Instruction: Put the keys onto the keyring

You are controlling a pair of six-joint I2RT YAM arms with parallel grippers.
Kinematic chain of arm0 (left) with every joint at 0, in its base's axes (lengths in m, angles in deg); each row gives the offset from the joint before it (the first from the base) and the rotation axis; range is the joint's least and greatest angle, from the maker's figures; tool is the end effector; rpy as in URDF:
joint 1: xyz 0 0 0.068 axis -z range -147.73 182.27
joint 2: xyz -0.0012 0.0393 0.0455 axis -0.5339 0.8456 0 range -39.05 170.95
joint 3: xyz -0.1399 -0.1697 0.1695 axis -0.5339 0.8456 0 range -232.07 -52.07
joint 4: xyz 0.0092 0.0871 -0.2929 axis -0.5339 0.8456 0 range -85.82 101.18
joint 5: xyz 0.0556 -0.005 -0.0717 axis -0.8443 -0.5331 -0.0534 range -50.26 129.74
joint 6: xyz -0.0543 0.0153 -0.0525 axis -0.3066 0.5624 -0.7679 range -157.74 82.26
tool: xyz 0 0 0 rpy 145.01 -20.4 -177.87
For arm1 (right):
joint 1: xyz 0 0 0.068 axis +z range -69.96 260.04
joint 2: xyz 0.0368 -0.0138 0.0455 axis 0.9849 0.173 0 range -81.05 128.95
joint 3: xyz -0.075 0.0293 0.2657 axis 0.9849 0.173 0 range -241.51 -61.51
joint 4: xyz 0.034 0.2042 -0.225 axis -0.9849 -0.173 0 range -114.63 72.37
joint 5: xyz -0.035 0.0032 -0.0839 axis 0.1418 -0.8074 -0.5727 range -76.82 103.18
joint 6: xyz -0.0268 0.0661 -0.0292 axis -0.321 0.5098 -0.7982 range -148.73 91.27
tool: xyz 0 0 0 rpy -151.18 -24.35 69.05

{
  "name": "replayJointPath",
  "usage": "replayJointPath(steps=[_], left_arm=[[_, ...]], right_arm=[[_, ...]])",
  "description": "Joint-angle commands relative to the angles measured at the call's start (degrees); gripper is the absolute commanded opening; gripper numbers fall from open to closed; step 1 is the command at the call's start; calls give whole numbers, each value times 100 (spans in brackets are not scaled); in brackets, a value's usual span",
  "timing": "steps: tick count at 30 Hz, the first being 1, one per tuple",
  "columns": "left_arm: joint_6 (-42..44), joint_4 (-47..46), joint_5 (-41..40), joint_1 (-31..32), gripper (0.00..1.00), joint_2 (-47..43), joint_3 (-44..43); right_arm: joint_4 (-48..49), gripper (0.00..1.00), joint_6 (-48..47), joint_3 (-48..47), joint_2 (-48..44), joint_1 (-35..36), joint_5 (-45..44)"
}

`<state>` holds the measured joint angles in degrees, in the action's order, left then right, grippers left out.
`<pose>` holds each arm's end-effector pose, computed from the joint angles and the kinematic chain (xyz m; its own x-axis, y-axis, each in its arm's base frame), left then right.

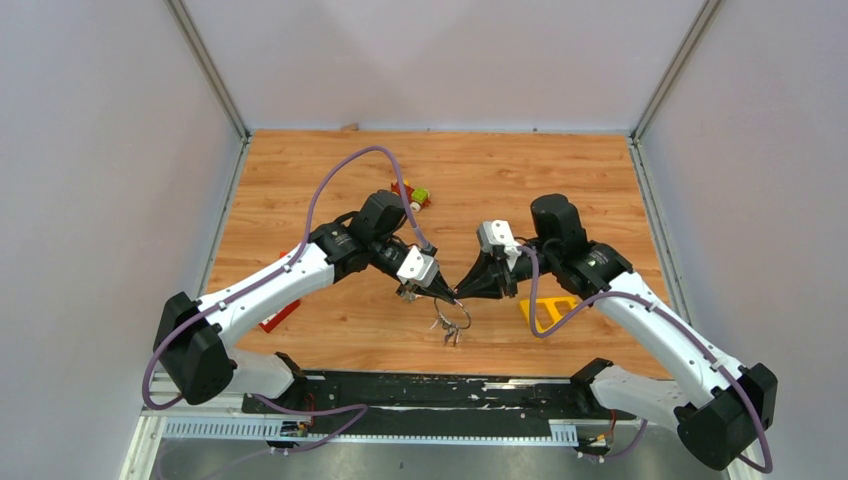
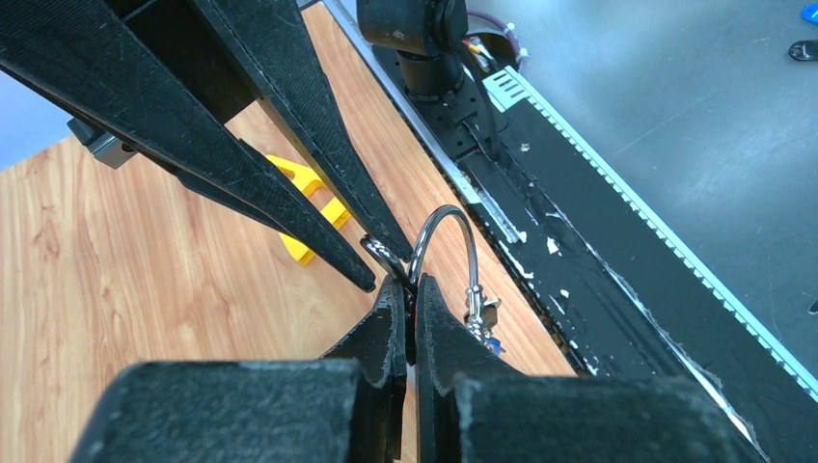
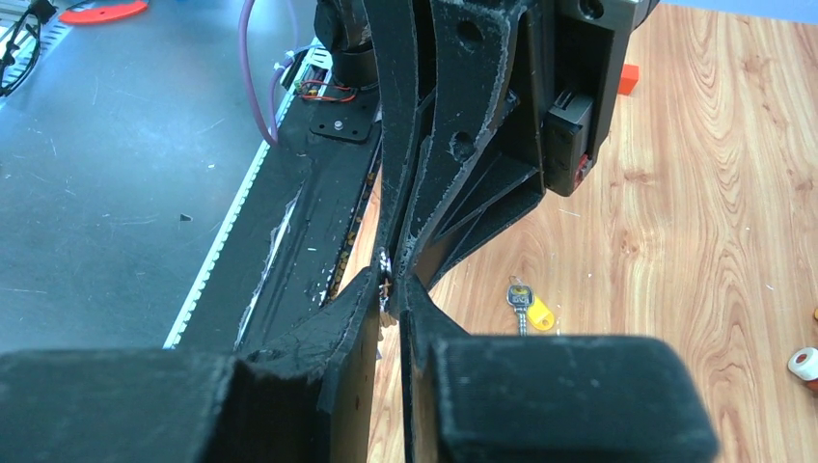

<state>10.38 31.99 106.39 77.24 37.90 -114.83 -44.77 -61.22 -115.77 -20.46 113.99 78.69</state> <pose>0.1916 -0.2767 0.2953 0.2520 0.1655 -0.9535 0.8617 -0.4869 0.1432 0.1898 0.1997 0.3194 0.0766 -0.2167 -0.9732 -0.9722 -0.2331 -0.0246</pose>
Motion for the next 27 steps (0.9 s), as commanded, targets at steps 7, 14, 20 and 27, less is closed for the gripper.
replayJointPath(steps=[7,14,20,27], left_arm=[[13,-182,243,25,0,-181,-48],[4,-203,264,21,0,-172,-43],[-30,-230,286,26,0,-163,-45],[-37,-240,276,21,0,-163,-42]], right_arm=[[149,14,-105,-40,-185,28,154],[155,13,-99,-32,-156,32,163],[180,13,-66,-23,-128,33,163],[198,10,-45,-23,-129,33,172]])
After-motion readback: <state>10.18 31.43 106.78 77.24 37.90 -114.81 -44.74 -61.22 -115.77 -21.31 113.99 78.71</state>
